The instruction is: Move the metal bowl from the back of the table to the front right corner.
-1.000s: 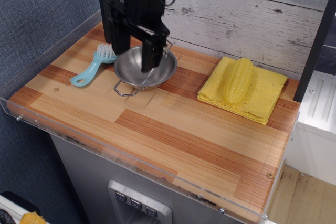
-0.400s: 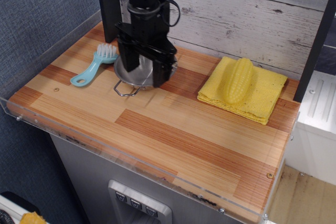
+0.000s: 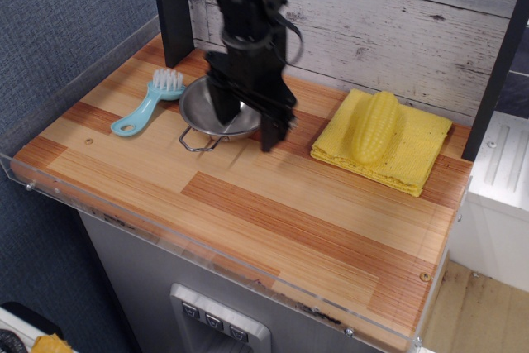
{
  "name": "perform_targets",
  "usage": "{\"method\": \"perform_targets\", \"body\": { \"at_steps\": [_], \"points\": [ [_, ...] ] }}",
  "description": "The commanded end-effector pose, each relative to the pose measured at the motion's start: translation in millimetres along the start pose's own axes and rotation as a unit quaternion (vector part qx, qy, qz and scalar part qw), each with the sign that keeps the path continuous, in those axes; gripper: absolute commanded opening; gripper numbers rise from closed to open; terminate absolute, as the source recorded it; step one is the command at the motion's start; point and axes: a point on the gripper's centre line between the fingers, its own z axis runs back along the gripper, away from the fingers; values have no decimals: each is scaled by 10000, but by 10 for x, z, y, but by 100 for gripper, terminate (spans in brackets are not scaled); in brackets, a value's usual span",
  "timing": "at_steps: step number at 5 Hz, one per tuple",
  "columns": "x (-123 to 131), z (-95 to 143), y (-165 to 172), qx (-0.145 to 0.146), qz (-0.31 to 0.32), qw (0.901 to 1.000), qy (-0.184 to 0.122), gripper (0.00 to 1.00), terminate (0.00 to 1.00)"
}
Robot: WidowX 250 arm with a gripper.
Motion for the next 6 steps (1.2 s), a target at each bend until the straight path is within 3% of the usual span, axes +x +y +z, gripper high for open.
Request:
{"method": "perform_targets", "body": {
  "at_steps": [1, 2, 3, 4, 6],
  "points": [
    [53, -135, -33, -180, -344, 9992, -20, 100, 0],
    [33, -153, -20, -194, -376, 9991, 58, 100, 0],
    [17, -156, -29, -158, -311, 9993, 165, 0, 0],
    [16, -155, -60, -66, -524, 9979, 373, 0, 0],
    [8, -15, -17, 72, -592, 9975, 367, 0, 0]
  ]
}}
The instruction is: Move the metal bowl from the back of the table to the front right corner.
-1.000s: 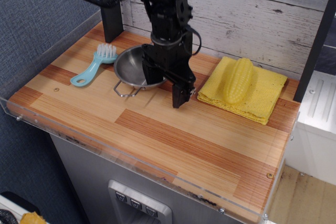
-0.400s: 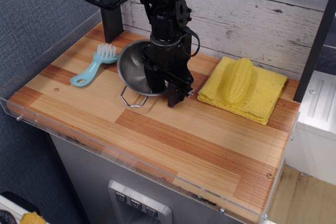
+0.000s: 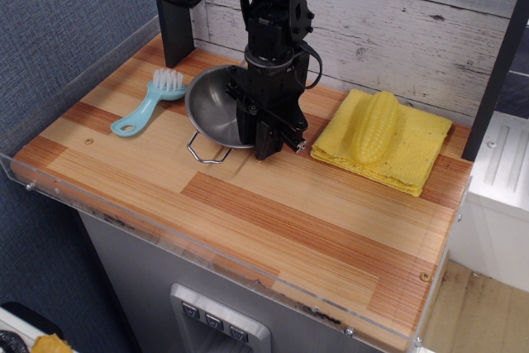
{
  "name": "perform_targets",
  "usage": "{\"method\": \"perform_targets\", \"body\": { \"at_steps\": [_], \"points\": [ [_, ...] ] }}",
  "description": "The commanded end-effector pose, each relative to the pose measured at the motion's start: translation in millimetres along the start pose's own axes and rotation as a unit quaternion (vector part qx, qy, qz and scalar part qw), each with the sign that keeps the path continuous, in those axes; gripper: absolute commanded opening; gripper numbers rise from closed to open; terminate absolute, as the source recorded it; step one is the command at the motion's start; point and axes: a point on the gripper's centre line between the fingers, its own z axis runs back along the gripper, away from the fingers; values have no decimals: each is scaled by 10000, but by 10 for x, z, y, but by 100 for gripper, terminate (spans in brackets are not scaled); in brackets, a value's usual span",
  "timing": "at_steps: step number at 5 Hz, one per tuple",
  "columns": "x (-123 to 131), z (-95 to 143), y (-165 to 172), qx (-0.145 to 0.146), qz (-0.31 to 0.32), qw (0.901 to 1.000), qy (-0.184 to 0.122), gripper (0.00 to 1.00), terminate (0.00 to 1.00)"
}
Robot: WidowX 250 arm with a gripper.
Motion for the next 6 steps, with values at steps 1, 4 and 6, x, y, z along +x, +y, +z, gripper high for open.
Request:
{"method": "perform_targets", "body": {
  "at_steps": [1, 4, 6],
  "points": [
    [-20, 366, 116, 153, 2, 9997, -215, 0, 0],
    [-126, 978, 63, 93, 100, 9997, -186, 0, 0],
    [-159, 1191, -648, -147, -633, 9968, -462, 0, 0]
  ]
}}
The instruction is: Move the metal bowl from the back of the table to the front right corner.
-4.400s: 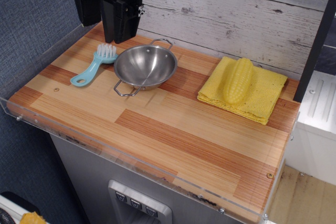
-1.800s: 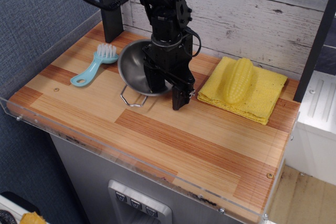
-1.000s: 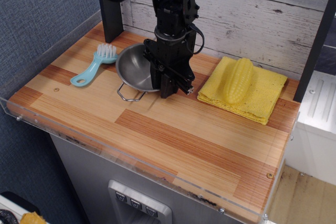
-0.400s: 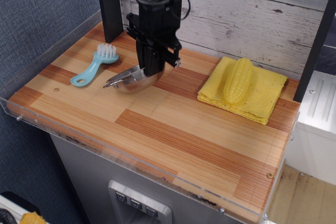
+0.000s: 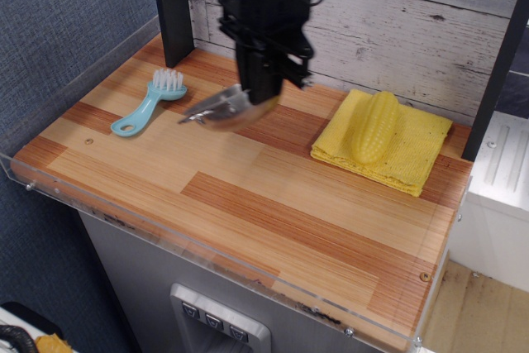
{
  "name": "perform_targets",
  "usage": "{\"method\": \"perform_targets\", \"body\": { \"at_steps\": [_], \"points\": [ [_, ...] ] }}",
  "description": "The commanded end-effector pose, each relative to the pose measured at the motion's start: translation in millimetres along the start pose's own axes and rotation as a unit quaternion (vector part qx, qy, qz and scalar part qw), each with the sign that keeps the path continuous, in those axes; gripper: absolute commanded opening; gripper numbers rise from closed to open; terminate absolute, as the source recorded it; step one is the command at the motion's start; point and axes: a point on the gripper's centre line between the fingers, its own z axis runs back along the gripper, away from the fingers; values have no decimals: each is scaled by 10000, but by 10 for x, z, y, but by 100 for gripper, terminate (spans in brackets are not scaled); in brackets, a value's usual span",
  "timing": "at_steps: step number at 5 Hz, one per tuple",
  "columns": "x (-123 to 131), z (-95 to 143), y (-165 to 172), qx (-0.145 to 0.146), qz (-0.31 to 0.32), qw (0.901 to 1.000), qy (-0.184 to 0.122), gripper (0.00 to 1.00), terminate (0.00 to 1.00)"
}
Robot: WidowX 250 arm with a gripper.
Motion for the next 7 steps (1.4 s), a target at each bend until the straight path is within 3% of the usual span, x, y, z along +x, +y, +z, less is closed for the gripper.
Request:
{"method": "perform_targets", "body": {
  "at_steps": [1, 3, 5, 6, 7],
  "points": [
    [-76, 162, -712, -225, -902, 9953, -269, 0, 0],
    [-181, 25, -916, -800, -741, 9940, -88, 0, 0],
    [-96, -425, -1098, -1242, -1105, 9847, 517, 0, 0],
    [-32, -525, -1239, -1338, -1450, 9768, 831, 0, 0],
    [5, -497, -1350, -1305, -1716, 9731, 818, 0, 0]
  ]
}}
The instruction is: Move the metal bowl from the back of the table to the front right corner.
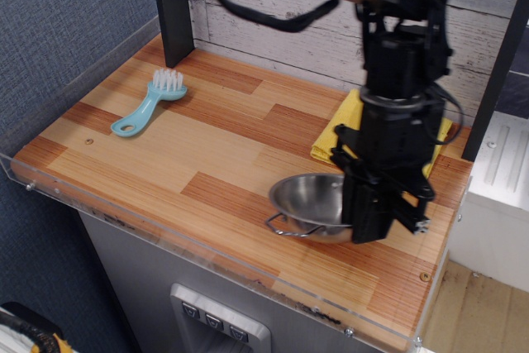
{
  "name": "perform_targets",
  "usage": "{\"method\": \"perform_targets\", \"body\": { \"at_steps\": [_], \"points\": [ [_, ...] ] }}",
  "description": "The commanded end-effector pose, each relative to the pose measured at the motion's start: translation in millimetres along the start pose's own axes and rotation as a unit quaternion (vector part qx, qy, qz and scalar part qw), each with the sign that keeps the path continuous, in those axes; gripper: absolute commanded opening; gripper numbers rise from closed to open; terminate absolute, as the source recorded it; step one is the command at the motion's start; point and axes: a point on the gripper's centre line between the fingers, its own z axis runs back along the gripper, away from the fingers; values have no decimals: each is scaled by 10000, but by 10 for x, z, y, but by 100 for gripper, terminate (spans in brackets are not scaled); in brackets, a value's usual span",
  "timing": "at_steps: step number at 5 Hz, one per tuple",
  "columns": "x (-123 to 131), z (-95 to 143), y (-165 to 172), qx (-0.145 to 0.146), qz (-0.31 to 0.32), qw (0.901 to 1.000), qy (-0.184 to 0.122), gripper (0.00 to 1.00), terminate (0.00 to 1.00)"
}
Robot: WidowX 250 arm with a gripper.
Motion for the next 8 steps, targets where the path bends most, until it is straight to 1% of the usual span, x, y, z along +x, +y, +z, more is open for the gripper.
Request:
{"method": "perform_targets", "body": {
  "at_steps": [1, 2, 3, 4, 5, 6, 7, 8],
  "points": [
    [53, 57, -253, 193, -801, 9965, 146, 100, 0],
    [64, 96, -304, 326, -893, 9954, 141, 100, 0],
    [41, 154, -328, 453, -777, 9959, 132, 100, 0],
    [-24, 201, -289, 433, -347, 9984, 90, 100, 0],
    [-179, 469, -189, 568, 82, 9981, -201, 100, 0],
    [-474, 986, -47, 1088, 769, 9888, -667, 100, 0],
    [-754, 1315, 173, 1276, 1629, 9720, -1112, 100, 0],
    [-784, 1365, 409, 1489, 1975, 9601, -1305, 100, 0]
  ]
}}
